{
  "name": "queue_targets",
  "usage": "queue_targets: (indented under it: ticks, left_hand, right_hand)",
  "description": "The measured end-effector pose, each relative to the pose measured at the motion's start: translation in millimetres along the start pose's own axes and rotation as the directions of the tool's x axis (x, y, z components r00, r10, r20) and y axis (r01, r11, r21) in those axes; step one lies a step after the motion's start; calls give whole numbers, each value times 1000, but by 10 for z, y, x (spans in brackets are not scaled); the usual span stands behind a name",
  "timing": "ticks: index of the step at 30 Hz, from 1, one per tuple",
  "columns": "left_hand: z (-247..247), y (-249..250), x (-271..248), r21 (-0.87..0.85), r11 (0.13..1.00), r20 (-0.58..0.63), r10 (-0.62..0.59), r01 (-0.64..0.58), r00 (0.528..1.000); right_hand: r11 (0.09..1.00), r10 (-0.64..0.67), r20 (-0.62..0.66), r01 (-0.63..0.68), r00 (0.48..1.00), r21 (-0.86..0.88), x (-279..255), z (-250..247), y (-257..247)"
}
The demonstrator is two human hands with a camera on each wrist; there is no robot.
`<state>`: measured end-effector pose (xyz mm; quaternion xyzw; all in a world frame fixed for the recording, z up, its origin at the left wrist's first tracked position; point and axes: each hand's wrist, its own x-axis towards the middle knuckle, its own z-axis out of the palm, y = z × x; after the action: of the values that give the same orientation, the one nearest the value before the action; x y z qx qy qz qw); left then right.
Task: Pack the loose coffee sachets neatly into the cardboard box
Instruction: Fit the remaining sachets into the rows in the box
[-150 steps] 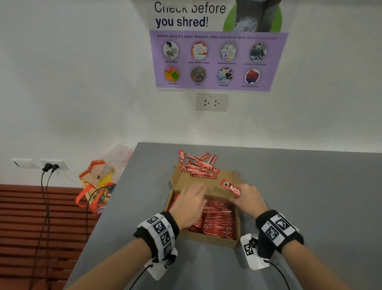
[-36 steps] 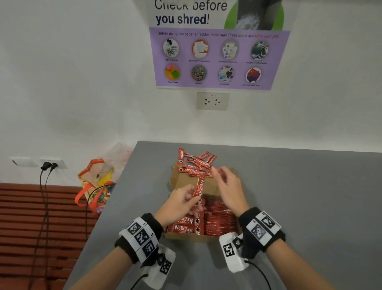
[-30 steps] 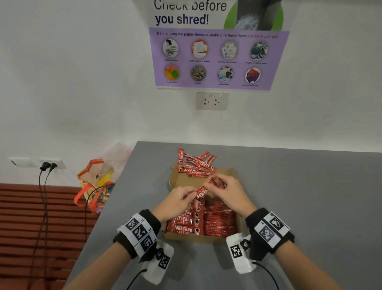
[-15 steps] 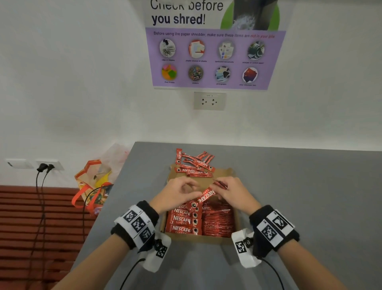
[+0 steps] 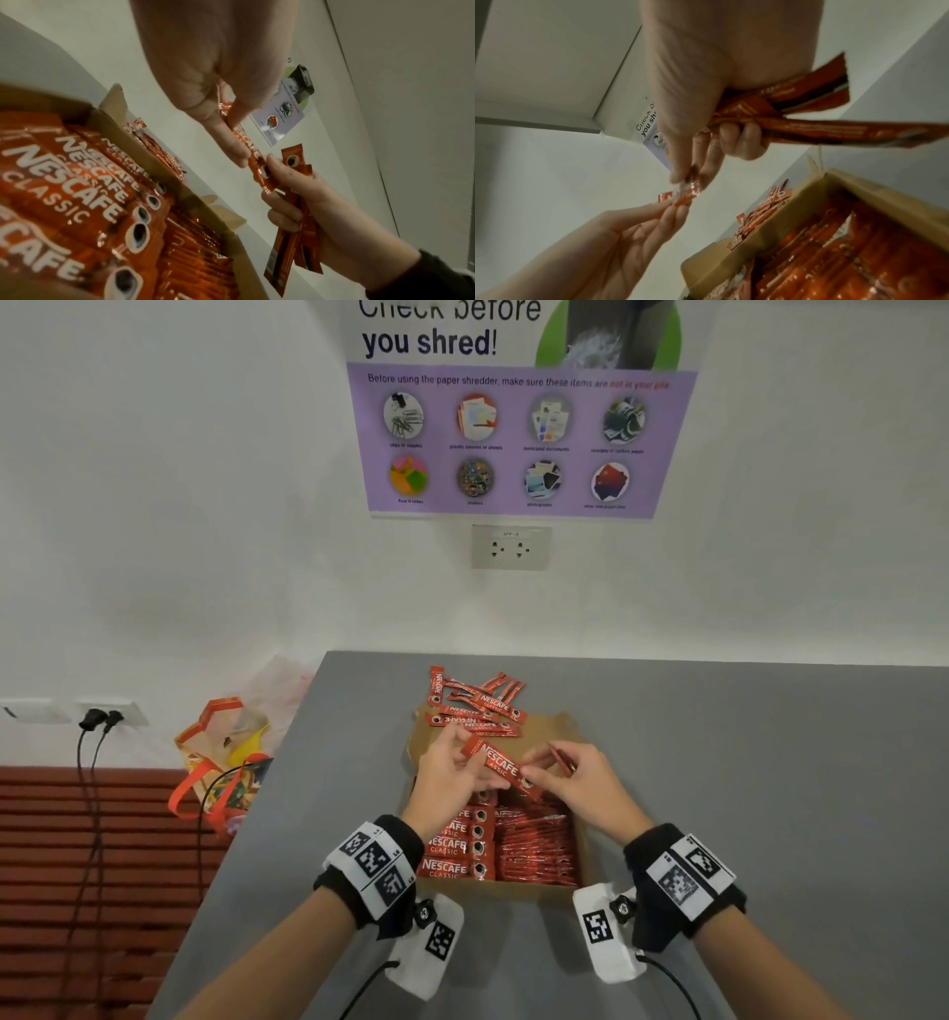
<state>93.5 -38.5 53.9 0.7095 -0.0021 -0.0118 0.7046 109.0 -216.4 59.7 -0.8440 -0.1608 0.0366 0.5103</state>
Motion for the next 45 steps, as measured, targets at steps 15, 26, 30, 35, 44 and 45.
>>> queue_targets:
  ticks: [15, 26, 30, 35, 44, 45]
  left_hand:
    - [28, -214, 56, 701, 681, 122, 178, -211, 977]
    - [166, -330, 146, 797, 534, 258, 121, -282, 958]
    - [189, -354, 177, 812, 504, 279, 106, -293, 954]
    - [196, -389, 190, 831, 463, 287, 115, -307, 951]
    - [169, -343, 164, 807, 486, 304, 145, -335, 942]
    - [163, -334, 148, 807, 481, 311, 145, -342, 939]
  right_hand:
    - [895, 304, 18, -280, 952, -346, 44, -100, 317]
    - [846, 312, -26, -290, 950, -448, 74, -66, 379]
    - [848, 314, 24, -269, 949, -457, 91, -95, 333]
    - [839, 229, -2, -198, 973, -507, 78, -89, 288]
    - [819, 249, 162, -118, 955, -562, -15, -5, 246]
    - [814, 253, 175, -112, 951, -570, -19, 8, 246]
